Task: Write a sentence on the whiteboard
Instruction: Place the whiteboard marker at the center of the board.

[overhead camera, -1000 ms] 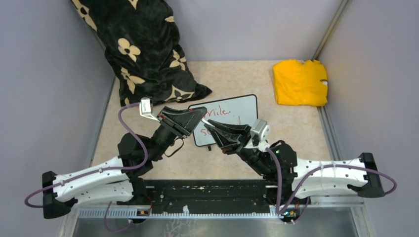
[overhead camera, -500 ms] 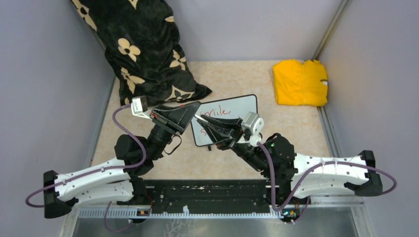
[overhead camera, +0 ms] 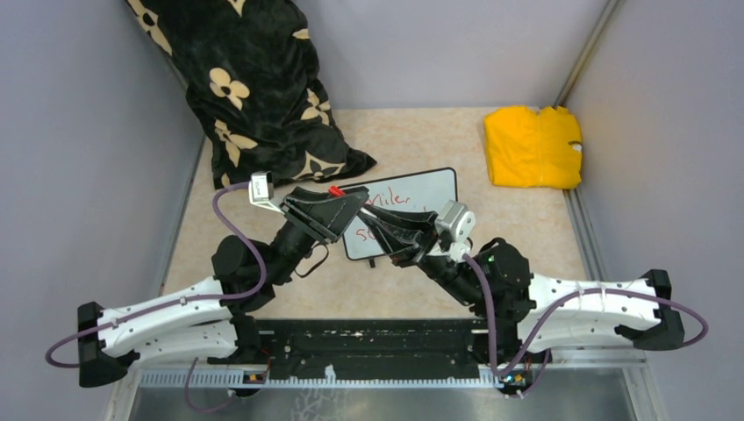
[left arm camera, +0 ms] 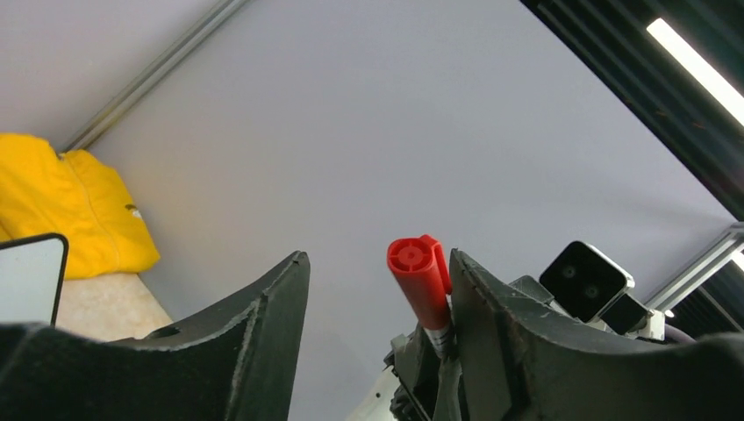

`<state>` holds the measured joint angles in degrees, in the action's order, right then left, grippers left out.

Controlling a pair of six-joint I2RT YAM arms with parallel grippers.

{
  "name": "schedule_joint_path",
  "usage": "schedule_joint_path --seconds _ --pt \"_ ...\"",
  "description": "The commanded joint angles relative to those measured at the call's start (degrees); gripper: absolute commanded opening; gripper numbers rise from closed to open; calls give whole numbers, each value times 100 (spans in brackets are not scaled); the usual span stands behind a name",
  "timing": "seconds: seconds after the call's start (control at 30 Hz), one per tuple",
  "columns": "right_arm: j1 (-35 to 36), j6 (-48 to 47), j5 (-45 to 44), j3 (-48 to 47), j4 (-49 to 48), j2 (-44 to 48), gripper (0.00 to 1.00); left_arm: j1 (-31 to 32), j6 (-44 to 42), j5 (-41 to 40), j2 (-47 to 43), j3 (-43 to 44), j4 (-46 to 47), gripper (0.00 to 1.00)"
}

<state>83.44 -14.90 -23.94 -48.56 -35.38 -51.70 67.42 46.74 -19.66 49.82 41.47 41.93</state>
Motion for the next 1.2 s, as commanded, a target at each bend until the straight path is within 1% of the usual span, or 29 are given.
schedule_joint_path --seconds 0.0,0.1,0.2,0.5,0.7,0.87,0.97,1.1,1.13,1.17 --pt "-21 111 -95 81 -100 351 0 52 -361 27 -78 60 -304 68" --pt "-21 127 -96 105 -68 445 0 52 -454 6 -186 125 -376 73" --pt "-22 127 -40 115 -63 485 0 52 -516 6 -331 170 -490 74" --pt "-21 183 81 252 -380 469 0 52 -510 37 -250 229 -485 72" --pt "-21 257 110 341 -412 511 0 52 -672 -175 -399 204 -330 73" --pt "-20 268 86 427 -544 488 0 52 -710 -45 -359 192 -178 60" --pt "-22 260 55 463 -670 471 0 52 -648 35 -330 141 -83 59" --pt "-21 259 57 483 -725 469 0 52 -530 -178 -509 21 16 63" --pt "-21 259 58 491 -730 470 0 52 -443 -278 -553 3 -16 61" --pt "-22 266 56 500 -732 468 0 54 -382 -348 -587 -2 -49 57"
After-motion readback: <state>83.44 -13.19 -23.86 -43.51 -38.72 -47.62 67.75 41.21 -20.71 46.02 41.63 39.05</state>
